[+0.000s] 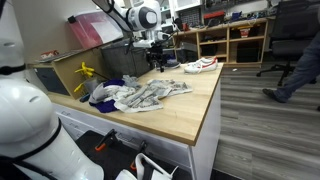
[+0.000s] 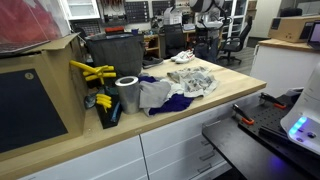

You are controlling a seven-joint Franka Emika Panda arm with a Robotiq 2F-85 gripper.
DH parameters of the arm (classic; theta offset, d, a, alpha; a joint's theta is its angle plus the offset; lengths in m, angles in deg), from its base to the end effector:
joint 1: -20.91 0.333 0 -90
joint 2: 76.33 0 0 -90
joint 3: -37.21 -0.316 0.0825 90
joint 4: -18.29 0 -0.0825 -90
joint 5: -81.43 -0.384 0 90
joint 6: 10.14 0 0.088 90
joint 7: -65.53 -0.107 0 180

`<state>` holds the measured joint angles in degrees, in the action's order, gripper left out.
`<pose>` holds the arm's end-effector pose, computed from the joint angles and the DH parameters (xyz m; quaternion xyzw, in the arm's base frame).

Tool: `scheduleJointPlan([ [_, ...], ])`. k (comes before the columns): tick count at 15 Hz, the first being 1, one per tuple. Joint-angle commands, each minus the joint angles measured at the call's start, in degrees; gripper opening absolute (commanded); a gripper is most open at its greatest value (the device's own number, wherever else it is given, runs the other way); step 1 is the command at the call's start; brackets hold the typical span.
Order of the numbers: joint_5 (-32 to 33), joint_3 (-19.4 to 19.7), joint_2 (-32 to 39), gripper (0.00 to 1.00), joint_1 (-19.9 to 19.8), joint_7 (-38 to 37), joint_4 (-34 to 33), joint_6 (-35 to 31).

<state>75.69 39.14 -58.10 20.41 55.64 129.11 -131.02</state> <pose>0.5991 -0.0200 0.3113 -0.9877 0.1350 0.0731 0.0310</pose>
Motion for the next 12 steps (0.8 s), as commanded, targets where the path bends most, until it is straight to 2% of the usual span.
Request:
scheduleJointPlan([
  [1,-0.72,1.09,4.65,1.00,-0.73,-2.78,-2.80,-4.08],
  [12,-0.55,4.42,15.07,1.00,-3.83,-6.20,-12.59,-5.54],
])
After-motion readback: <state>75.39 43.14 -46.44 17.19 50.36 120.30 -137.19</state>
